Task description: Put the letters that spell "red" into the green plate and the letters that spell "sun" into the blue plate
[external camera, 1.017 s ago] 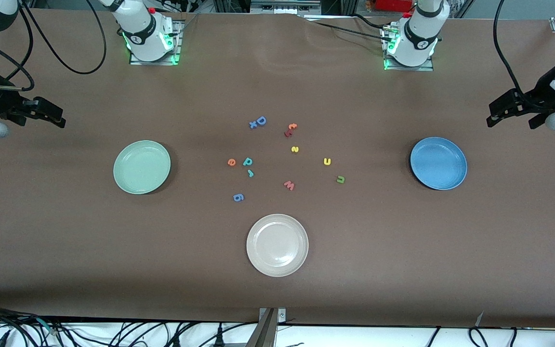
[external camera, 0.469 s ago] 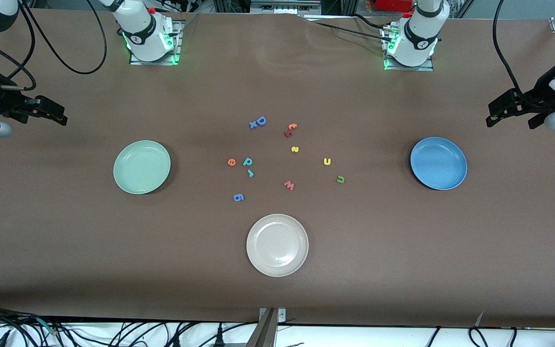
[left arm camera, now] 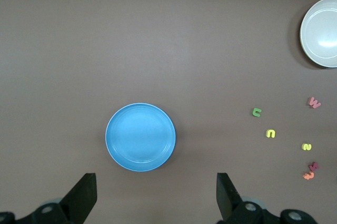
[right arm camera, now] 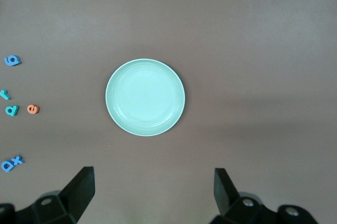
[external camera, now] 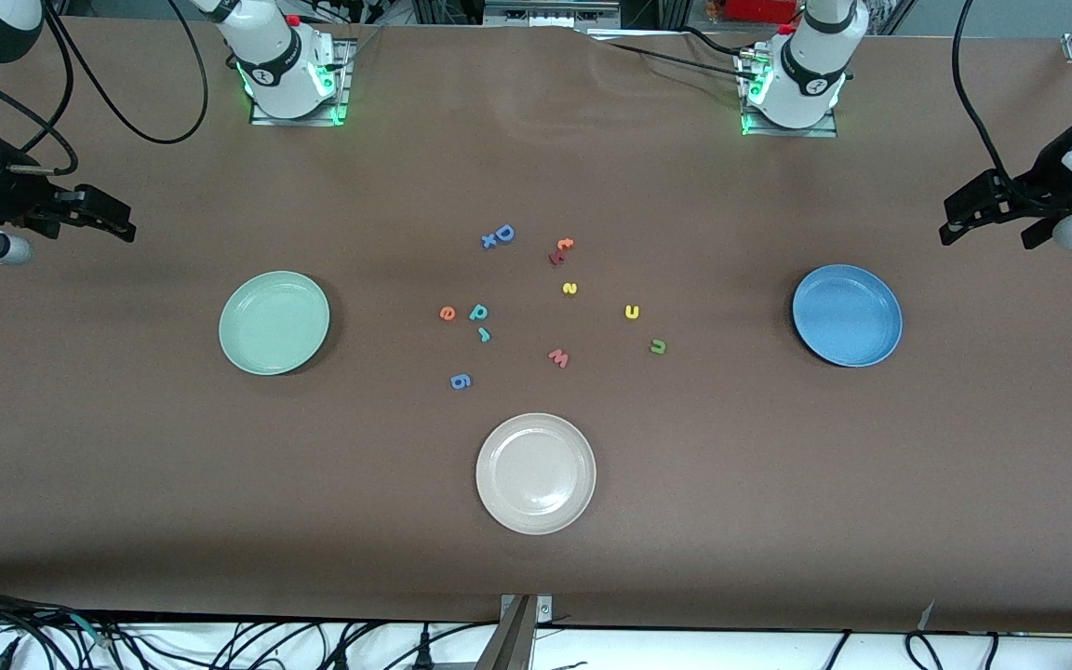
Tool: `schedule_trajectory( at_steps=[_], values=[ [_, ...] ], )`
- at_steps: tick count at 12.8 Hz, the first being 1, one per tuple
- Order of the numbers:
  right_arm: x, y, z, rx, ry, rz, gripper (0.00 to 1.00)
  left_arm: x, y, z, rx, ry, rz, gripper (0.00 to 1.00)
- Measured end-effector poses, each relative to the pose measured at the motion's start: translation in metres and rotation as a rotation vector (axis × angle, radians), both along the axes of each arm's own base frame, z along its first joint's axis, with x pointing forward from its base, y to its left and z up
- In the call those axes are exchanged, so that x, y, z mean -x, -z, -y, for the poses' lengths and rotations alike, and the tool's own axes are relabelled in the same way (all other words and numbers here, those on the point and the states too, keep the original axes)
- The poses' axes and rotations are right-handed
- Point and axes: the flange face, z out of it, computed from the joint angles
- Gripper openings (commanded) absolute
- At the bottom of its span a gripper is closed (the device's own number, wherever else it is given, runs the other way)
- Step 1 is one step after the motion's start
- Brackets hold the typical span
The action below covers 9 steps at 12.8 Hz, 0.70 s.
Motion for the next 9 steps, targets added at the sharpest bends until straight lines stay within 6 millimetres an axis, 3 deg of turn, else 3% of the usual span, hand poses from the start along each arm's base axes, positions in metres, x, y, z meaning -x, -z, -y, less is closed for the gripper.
schedule_trajectory(
  at_steps=[4, 9],
  values=[
    [0.0, 0.004, -0.036, 0.008, 0.041, -0.005, 1.0, 0.0, 0.0, 0.0, 0.0, 0.0, -0.001, 1.0],
    [-0.003, 0.014, -0.055, 0.011, 0.024, -0.022, 1.0, 0.0, 0.001, 0.0, 0.0, 0.0, -0.001, 1.0]
  ],
)
